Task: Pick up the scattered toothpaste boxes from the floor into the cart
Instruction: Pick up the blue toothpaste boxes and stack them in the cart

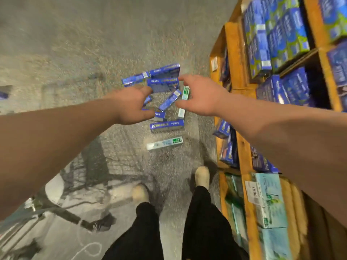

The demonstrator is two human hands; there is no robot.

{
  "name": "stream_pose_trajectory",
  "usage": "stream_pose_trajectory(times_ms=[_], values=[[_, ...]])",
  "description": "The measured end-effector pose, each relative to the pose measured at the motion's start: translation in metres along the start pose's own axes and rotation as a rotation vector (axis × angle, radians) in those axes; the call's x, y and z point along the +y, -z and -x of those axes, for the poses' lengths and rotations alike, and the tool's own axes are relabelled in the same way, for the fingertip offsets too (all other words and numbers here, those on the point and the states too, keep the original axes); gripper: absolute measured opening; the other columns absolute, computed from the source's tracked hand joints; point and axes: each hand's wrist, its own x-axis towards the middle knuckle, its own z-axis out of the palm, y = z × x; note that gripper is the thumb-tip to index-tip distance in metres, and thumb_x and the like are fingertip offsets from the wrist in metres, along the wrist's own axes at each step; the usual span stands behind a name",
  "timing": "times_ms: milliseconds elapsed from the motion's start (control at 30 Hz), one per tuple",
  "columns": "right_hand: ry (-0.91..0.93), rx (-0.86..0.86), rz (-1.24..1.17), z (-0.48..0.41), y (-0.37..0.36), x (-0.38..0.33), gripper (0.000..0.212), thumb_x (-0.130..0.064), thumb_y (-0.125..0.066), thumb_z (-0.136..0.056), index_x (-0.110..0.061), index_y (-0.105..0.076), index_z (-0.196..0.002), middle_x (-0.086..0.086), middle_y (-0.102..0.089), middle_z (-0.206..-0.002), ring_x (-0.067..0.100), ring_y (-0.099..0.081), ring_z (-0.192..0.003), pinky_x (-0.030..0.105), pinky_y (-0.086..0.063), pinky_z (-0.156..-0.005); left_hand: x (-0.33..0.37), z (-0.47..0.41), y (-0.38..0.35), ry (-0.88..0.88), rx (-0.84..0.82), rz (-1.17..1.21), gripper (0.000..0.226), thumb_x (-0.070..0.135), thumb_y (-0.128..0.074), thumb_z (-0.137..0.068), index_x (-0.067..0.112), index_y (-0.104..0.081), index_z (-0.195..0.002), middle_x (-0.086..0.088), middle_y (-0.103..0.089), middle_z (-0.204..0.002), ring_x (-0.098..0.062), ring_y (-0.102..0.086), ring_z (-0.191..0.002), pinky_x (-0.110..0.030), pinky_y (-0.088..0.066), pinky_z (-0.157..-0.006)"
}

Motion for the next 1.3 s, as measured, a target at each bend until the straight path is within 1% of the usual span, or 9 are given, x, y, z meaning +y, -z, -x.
stream_pose_trajectory(times_ms=[167, 333, 567, 633, 767, 933, 1033, 1167, 1300], values=[[0.047, -0.079, 0.01, -0.046, -0.066, 0.068, 0.079, -0.047, -0.068, -0.092, -0.012, -0.036, -0.156, 0.016, -0.051, -0.148, 0.032, -0.047, -0.136, 0.033, -0.039, -0.102, 0.005, -0.051, -0.089, 0.075, -0.074, 0.047, 0.079, 0.059, -0.06, -0.089, 0.013, -0.039, -0.15, -0.017, -0.051, -0.145, -0.037, -0.052, -0.128, -0.041, -0.045, -0.096], [0.076, -0.13, 0.058, -0.1, -0.142, 0.126, 0.081, -0.05, -0.067, -0.091, -0.012, -0.035, -0.156, 0.014, -0.049, -0.152, 0.033, -0.048, -0.137, 0.037, -0.041, -0.106, -0.003, -0.113, -0.194, 0.083, -0.136, 0.091, 0.076, 0.053, -0.064, -0.089, 0.012, -0.041, -0.149, -0.019, -0.053, -0.142, -0.038, -0.053, -0.127, -0.044, -0.047, -0.1], [0.022, -0.096, 0.101, -0.195, -0.274, 0.189, 0.08, -0.056, -0.066, -0.086, -0.016, -0.039, -0.151, 0.012, -0.053, -0.145, 0.035, -0.053, -0.128, 0.039, -0.044, -0.101, -0.022, -0.207, -0.336, 0.005, -0.177, -0.003, 0.091, 0.072, -0.043, -0.069, 0.016, -0.042, -0.141, -0.012, -0.056, -0.131, -0.037, -0.058, -0.119, -0.051, -0.051, -0.093], [0.022, -0.08, 0.111, -0.221, -0.308, 0.203, 0.079, -0.053, -0.065, -0.088, -0.015, -0.038, -0.152, 0.012, -0.052, -0.146, 0.034, -0.053, -0.129, 0.036, -0.044, -0.099, -0.031, -0.229, -0.373, -0.007, -0.182, -0.02, 0.089, 0.073, -0.046, -0.071, 0.014, -0.043, -0.138, -0.012, -0.056, -0.13, -0.036, -0.058, -0.117, -0.051, -0.053, -0.09], [-0.005, 0.024, 0.125, -0.266, -0.361, 0.232, 0.063, -0.05, -0.061, -0.09, -0.012, -0.05, -0.139, 0.012, -0.061, -0.12, 0.036, -0.06, -0.114, 0.037, -0.047, -0.086, -0.046, -0.271, -0.437, -0.051, -0.146, -0.087, 0.075, 0.06, -0.06, -0.086, 0.015, -0.041, -0.143, -0.011, -0.055, -0.136, -0.034, -0.058, -0.118, -0.04, -0.05, -0.082], [-0.178, 0.185, 0.157, -0.312, -0.41, 0.261, 0.049, -0.048, -0.055, -0.094, -0.008, -0.055, -0.122, 0.018, -0.064, -0.12, 0.041, -0.063, -0.11, 0.042, -0.051, -0.086, -0.065, -0.303, -0.485, -0.076, -0.161, -0.193, 0.089, 0.076, -0.059, -0.08, 0.016, -0.04, -0.143, -0.008, -0.055, -0.134, -0.032, -0.06, -0.116, -0.045, -0.056, -0.088], [-0.316, 0.223, 0.07, -0.324, -0.431, 0.272, 0.049, -0.045, -0.058, -0.096, -0.007, -0.055, -0.126, 0.018, -0.062, -0.124, 0.039, -0.062, -0.113, 0.039, -0.049, -0.083, -0.067, -0.307, -0.499, -0.072, -0.188, -0.221, 0.097, 0.084, -0.059, -0.074, 0.017, -0.042, -0.141, -0.006, -0.058, -0.129, -0.03, -0.062, -0.111, -0.041, -0.055, -0.081], [-0.361, 0.194, 0.046, -0.322, -0.45, 0.274, 0.055, -0.043, -0.059, -0.094, -0.005, -0.05, -0.134, 0.02, -0.056, -0.131, 0.039, -0.058, -0.119, 0.043, -0.051, -0.091, -0.063, -0.298, -0.509, -0.061, -0.236, -0.201, 0.091, 0.08, -0.065, -0.072, 0.018, -0.045, -0.135, -0.004, -0.061, -0.119, -0.028, -0.063, -0.104, -0.038, -0.055, -0.077], [-0.331, 0.168, 0.048, -0.329, -0.448, 0.274, 0.053, -0.04, -0.058, -0.095, -0.004, -0.048, -0.132, 0.019, -0.056, -0.131, 0.039, -0.059, -0.119, 0.043, -0.053, -0.09, -0.056, -0.3, -0.522, -0.067, -0.303, -0.213, 0.08, 0.071, -0.071, -0.074, 0.018, -0.047, -0.129, 0.0, -0.058, -0.103, -0.02, -0.056, -0.089, -0.036, -0.055, -0.073]])
